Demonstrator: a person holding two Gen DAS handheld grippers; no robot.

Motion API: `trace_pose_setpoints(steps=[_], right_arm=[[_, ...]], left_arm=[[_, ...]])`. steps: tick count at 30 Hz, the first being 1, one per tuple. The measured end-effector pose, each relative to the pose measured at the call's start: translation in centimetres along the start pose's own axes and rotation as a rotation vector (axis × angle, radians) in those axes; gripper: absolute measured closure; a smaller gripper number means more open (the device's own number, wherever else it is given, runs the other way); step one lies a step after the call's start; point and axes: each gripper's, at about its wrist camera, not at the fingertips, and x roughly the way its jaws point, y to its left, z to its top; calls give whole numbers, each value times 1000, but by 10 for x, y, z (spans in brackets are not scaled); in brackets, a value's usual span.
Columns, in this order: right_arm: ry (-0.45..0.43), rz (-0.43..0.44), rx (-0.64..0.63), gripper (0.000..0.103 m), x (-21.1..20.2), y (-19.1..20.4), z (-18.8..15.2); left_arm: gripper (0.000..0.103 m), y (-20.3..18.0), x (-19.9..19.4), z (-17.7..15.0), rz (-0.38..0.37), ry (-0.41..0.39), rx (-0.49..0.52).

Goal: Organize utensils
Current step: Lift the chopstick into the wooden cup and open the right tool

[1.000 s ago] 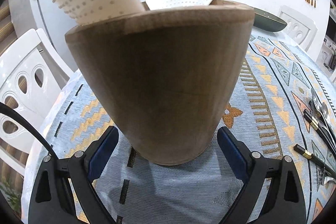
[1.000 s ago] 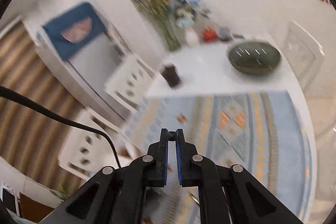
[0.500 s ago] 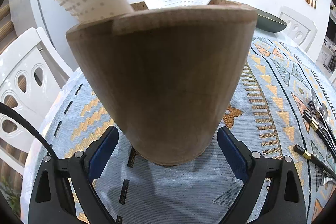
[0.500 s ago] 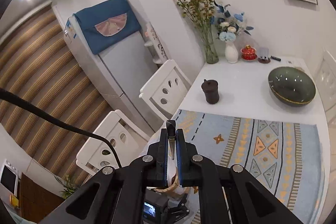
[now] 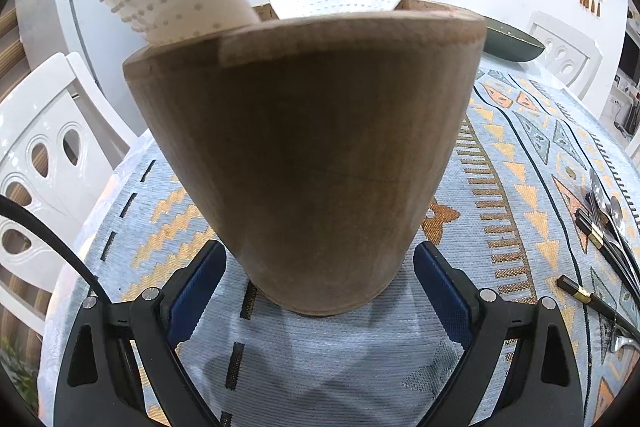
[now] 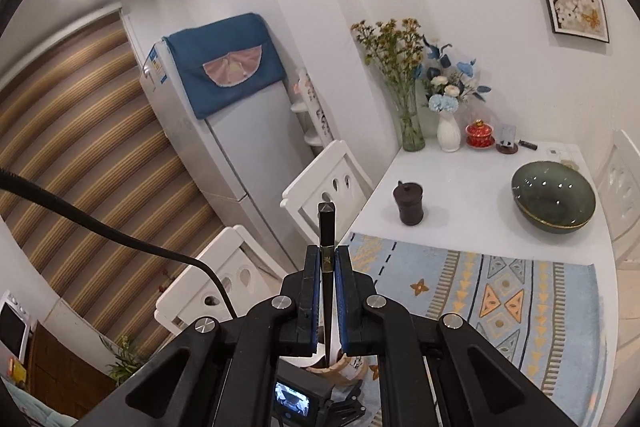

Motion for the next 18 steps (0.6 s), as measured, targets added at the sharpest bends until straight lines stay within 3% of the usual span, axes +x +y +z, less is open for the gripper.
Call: trace_pose_setpoints(steps=[18], right_arm=[[88,-41,-72,97,68,15,-33]], left_arm=[[8,-2,3,1,-5,7,3]])
